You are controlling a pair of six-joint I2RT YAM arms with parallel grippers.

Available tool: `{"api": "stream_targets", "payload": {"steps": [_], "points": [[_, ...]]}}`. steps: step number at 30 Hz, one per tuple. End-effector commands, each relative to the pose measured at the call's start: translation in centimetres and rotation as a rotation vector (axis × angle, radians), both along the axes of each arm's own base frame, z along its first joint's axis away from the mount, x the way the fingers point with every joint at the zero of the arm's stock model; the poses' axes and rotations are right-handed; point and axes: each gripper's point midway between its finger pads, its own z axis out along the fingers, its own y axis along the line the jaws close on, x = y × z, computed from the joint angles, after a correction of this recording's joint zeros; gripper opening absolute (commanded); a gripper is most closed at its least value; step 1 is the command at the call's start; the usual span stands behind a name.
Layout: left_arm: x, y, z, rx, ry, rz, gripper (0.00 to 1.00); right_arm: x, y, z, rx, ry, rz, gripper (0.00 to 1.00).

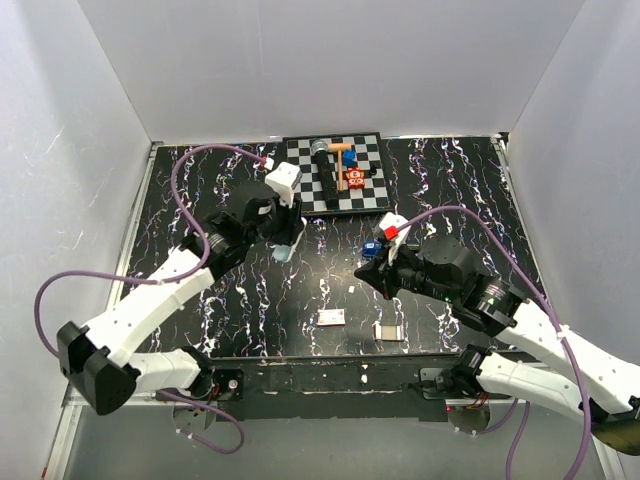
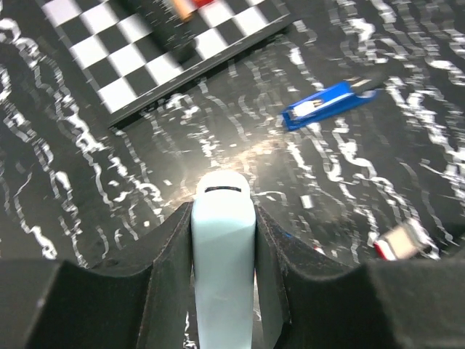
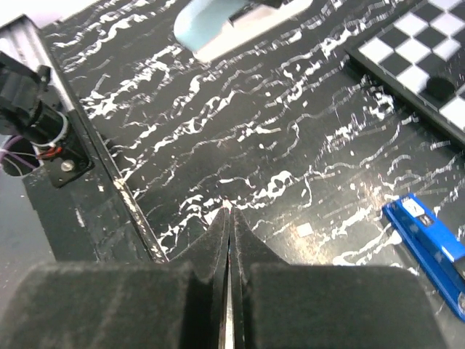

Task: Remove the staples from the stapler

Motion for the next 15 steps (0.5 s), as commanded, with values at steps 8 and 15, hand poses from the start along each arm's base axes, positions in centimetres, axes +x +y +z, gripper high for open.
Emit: {"api": "stream_targets", "payload": {"steps": [8, 15], "points": [[7.5, 6.0, -4.2, 0.112, 0.035, 0.345, 0.0, 2.2, -0.5, -3.9, -0.007, 0.128, -0.195, 0.01], [11.1, 8.9, -8.8, 0.182, 0.141, 0.443, 0.0, 2.0, 0.1, -5.3, -0.011, 0.174, -0.187, 0.01]]}}
